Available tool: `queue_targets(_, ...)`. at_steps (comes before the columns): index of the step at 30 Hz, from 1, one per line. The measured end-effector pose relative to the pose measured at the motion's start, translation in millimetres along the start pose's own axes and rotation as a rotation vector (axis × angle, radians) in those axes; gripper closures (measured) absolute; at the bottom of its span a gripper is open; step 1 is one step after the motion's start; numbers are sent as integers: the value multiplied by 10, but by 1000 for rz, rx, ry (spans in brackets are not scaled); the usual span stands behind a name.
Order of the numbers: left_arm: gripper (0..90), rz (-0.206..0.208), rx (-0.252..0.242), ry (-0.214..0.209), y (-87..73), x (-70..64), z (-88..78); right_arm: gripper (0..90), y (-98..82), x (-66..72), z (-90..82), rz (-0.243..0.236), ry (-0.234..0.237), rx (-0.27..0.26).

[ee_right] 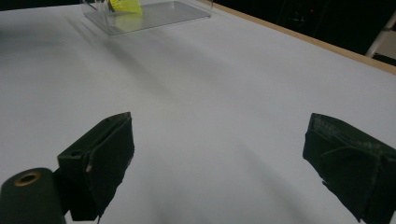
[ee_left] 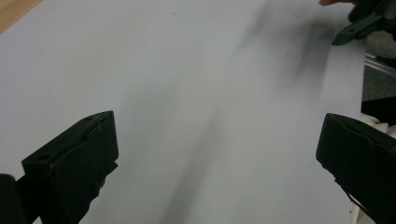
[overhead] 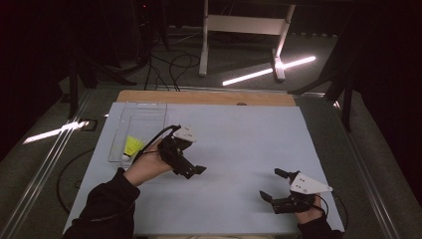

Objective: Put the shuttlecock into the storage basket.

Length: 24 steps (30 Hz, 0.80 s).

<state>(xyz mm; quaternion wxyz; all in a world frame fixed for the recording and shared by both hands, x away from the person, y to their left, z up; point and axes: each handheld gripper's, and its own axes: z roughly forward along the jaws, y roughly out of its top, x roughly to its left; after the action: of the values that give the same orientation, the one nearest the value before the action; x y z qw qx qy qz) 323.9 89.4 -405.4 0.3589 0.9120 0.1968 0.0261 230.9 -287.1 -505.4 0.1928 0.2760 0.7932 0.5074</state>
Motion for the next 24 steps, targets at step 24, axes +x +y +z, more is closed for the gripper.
queue_targets(24,0,10,-61,-63,-444,-184,293,89,2,2,-1,-8,-1,3)
